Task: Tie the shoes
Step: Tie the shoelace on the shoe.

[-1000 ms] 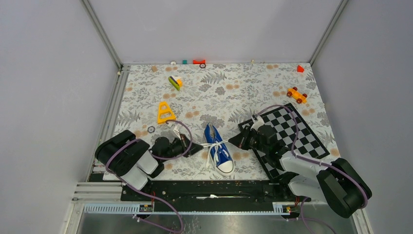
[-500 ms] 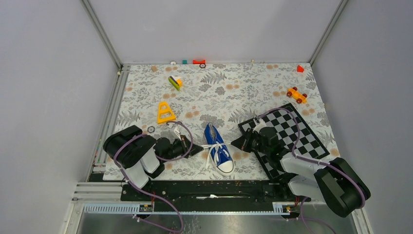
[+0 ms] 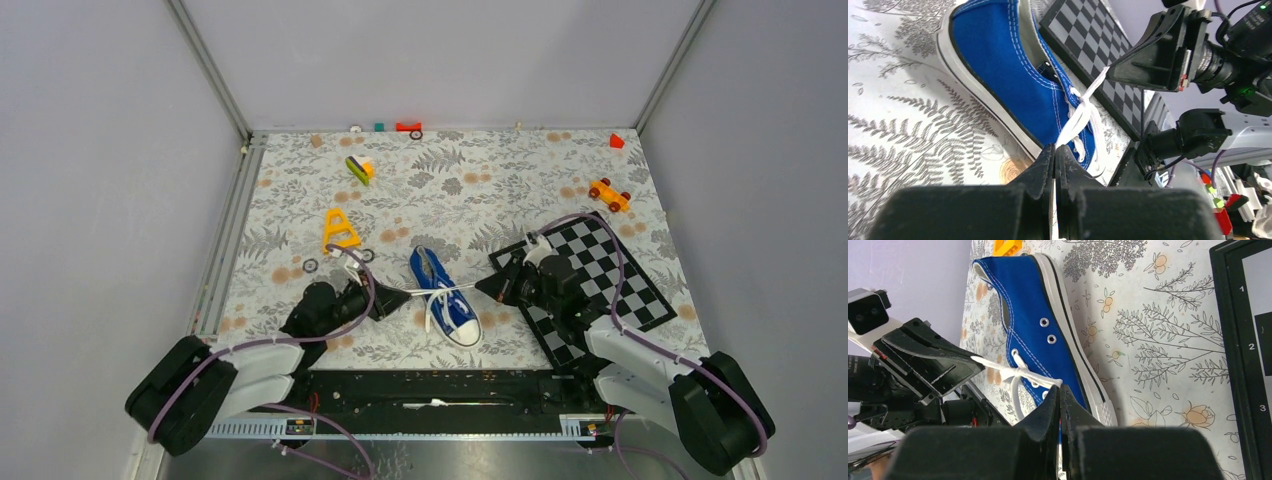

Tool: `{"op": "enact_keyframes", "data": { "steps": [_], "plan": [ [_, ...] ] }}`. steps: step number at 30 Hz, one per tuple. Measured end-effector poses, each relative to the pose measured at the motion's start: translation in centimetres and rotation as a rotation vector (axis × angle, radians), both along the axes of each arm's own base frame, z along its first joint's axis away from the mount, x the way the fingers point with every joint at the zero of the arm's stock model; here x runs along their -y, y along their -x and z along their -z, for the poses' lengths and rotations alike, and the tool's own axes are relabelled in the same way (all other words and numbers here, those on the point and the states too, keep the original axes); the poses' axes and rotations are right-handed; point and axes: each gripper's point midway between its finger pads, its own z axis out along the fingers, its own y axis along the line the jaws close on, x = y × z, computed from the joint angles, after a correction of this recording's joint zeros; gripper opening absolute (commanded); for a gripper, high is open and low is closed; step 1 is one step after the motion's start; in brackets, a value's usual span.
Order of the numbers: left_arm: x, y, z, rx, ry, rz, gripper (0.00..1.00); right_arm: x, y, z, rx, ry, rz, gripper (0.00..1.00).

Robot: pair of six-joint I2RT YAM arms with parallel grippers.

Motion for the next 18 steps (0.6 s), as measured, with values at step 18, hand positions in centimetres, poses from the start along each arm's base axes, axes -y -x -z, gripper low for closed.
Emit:
{"op": "enact_keyframes", "data": {
  "steps": [18],
  "plan": [
    [-1.7, -0.7, 7.2, -0.163, -0.163, -0.092, 0.0, 2.7, -1.8, 2.2, -0.021, 0.099, 0.128, 0.0]
  ]
}}
